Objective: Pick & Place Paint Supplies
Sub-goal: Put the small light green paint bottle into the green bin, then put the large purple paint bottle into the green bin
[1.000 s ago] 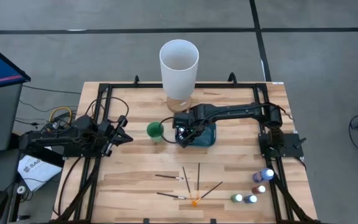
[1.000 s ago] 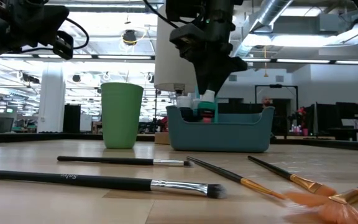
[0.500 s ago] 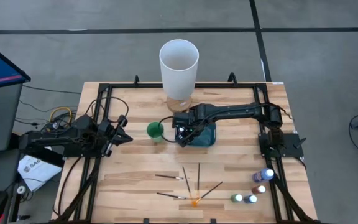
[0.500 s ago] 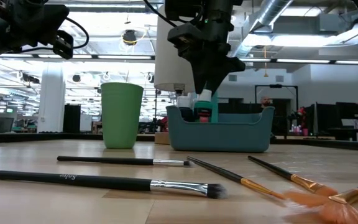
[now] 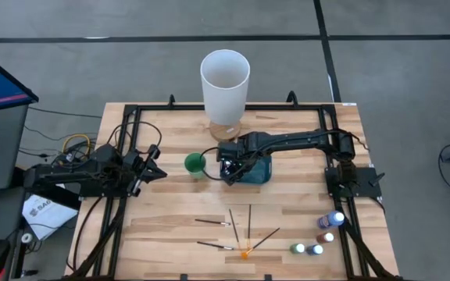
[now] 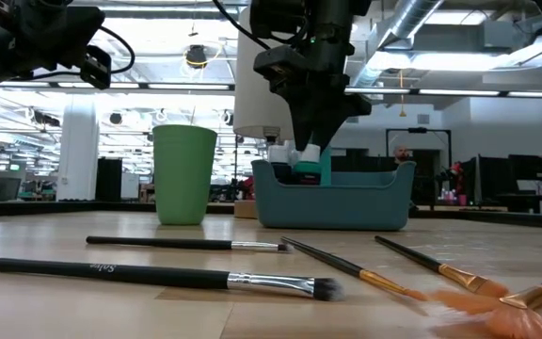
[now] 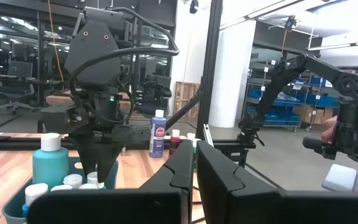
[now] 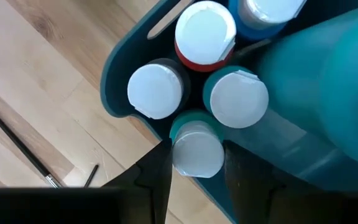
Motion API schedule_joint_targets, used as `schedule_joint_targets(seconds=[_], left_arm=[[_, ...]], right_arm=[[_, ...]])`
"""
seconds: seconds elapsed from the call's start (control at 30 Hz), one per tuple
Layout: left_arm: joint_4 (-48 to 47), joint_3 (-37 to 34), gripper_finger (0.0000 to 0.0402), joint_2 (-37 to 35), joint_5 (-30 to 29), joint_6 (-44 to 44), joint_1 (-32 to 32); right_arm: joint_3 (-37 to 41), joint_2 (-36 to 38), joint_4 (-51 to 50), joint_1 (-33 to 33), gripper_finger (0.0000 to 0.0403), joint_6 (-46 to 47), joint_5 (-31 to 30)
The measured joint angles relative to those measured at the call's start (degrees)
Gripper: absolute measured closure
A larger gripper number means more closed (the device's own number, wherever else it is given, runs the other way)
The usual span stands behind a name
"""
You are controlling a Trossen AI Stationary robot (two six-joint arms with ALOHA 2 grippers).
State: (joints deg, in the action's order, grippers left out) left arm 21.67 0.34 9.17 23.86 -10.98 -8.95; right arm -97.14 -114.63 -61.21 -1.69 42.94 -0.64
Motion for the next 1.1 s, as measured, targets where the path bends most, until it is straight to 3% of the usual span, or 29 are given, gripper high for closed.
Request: schedule_joint_targets(seconds=[0.4,0.8,1.1], left_arm=[[0.33,0.00,0.0394,0.00,0.00,0.01,0.00],[0.42,0.00,0.0394,0.00,0.00,0.02,-0.02],[0.47,0.01,0.0394,0.00,0.00,0.00,-0.02]], right_arm=[[0.02,0.00,0.04,0.00,0.0272,-0.48,0.18],[0.02,0.00,0.50,0.00,0.0221,-0.46,0.20],[0.02,0.00,-0.03,0.00,0.0223,-0.46,0.20]])
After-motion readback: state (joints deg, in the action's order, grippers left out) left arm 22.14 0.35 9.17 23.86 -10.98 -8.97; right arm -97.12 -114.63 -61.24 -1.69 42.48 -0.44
